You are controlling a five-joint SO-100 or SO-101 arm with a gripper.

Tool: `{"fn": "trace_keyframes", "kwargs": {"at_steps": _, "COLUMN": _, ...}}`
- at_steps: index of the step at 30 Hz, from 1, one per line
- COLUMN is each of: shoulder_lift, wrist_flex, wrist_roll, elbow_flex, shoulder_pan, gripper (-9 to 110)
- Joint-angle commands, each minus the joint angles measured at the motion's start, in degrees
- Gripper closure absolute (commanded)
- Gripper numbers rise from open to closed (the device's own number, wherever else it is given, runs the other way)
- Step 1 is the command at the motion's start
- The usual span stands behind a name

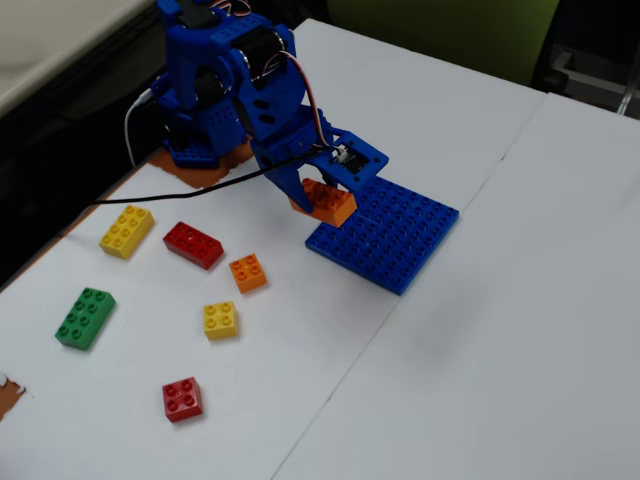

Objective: Pick up the 2x4 orange block and go up the 8x8 blue block.

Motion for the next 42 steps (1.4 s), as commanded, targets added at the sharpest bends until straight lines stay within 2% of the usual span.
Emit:
{"fn": "trace_keyframes", "kwargs": {"at_steps": 1, "shoulder_lift": 0.0, "wrist_flex": -1.2, "wrist_roll": 2.5, "elbow_flex": -3.2, "shoulder_pan": -2.3, "gripper": 101}}
{"fn": "trace_keyframes", "kwargs": {"at_steps": 13, "shoulder_lift": -6.4, "wrist_flex": -0.5, "wrist_roll": 8.6, "elbow_flex": -6.7, "shoulder_pan": -6.8, "gripper": 101}}
{"fn": "trace_keyframes", "kwargs": {"at_steps": 42, "shoulder_lift": -9.6, "wrist_flex": 7.1, "wrist_roll": 12.7, "elbow_flex": -14.3, "shoulder_pan": -10.7, "gripper": 101}}
